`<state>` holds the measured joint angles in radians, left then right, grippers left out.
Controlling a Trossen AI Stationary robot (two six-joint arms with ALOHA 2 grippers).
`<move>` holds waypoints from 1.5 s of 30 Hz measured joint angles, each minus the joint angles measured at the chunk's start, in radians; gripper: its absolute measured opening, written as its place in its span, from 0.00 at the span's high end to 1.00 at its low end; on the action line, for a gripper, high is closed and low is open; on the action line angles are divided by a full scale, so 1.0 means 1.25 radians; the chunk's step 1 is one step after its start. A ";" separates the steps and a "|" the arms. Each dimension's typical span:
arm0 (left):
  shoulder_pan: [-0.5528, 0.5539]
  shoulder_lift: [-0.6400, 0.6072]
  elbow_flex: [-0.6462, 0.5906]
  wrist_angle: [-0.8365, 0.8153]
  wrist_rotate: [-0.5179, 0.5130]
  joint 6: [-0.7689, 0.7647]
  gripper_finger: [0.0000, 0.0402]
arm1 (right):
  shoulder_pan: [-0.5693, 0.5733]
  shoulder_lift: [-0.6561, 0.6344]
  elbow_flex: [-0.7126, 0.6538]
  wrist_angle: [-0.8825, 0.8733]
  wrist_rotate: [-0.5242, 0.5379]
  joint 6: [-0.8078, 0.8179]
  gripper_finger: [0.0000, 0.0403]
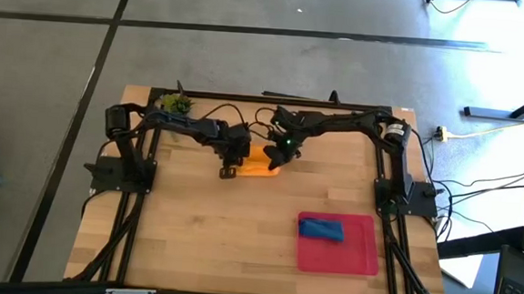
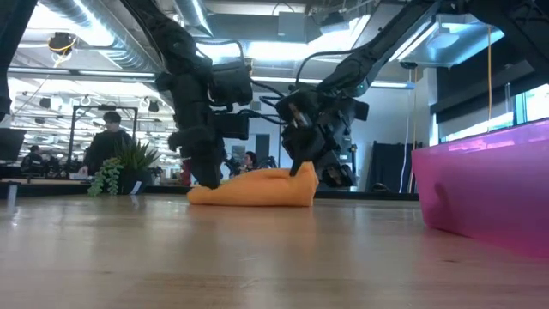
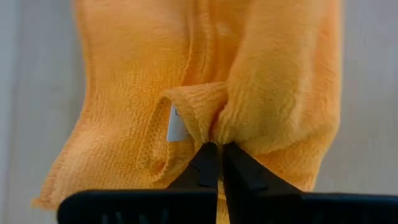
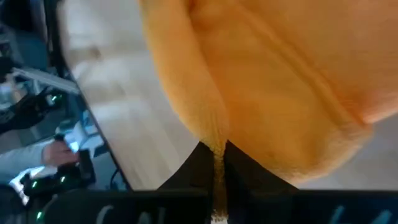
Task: Roll microfiber towels into tight, uniform cylinder then place into a basket
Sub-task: Roll the orange microfiber towel
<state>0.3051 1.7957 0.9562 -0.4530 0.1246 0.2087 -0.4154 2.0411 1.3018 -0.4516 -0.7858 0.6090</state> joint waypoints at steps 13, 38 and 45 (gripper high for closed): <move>-0.089 -0.001 0.000 -0.015 0.001 0.114 1.00 | 0.010 0.005 0.001 0.061 0.126 0.161 0.97; -0.092 -0.063 -0.005 -0.119 -0.129 -0.058 0.98 | 0.053 0.052 0.003 0.075 0.192 0.153 0.97; -0.092 -0.063 -0.005 -0.116 -0.132 -0.076 0.83 | 0.060 0.052 0.002 0.079 0.195 0.154 0.97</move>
<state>0.1904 1.7176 0.9493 -0.5981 -0.0402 0.1137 -0.3401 2.1059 1.3037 -0.3531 -0.5423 0.8017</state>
